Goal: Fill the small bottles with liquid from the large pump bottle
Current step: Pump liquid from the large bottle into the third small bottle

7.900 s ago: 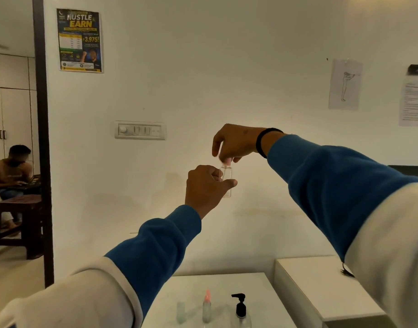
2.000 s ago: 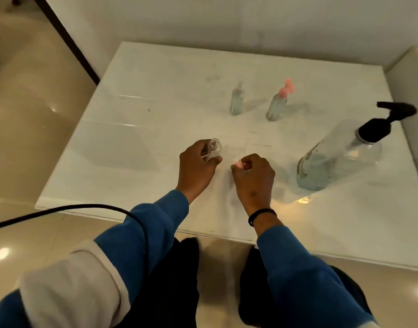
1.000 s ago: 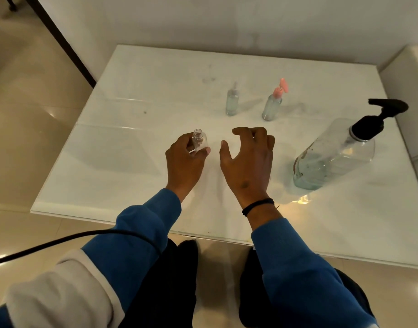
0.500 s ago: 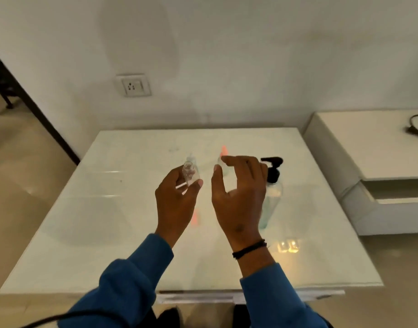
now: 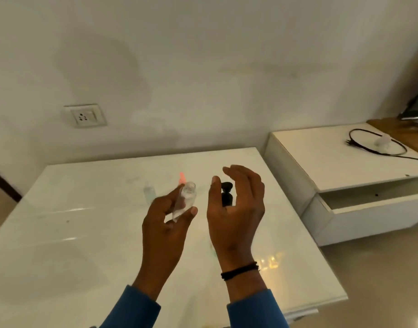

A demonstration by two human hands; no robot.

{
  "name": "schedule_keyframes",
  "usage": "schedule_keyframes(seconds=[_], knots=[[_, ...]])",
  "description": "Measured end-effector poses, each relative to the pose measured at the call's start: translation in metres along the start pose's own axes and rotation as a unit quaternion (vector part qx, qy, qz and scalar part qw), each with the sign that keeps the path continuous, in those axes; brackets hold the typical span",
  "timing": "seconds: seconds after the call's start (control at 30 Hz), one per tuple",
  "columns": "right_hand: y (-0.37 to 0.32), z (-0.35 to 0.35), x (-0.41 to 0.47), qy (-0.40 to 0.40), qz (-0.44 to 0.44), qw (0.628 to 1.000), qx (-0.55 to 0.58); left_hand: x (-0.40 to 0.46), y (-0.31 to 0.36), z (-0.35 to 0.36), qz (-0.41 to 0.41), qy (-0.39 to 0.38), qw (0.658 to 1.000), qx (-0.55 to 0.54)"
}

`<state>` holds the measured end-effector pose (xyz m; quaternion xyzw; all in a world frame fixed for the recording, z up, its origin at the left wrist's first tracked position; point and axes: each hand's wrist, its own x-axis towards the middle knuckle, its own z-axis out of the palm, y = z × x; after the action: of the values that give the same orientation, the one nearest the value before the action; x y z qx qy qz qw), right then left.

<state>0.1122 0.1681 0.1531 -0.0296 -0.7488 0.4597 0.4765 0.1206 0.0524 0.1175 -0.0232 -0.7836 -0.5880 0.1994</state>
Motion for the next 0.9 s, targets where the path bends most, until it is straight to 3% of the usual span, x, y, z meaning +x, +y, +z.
schedule_keyframes(seconds=[0.2,0.43,0.6,0.9], knots=[[0.02,0.008,0.014,-0.012,-0.023,0.999,-0.022,0.002,-0.023,0.011,-0.029,-0.02,0.998,-0.057],[0.037,0.003,0.008,0.021,0.091,0.996,0.014,0.005,-0.035,0.013,-0.076,-0.007,0.988,-0.131],[0.044,0.002,0.002,0.07,0.077,0.995,0.01,0.006,-0.035,0.015,-0.084,-0.012,0.984,-0.157],[0.043,0.009,0.001,0.048,0.022,0.999,0.015,0.012,-0.039,0.01,-0.092,-0.028,0.981,-0.167]])
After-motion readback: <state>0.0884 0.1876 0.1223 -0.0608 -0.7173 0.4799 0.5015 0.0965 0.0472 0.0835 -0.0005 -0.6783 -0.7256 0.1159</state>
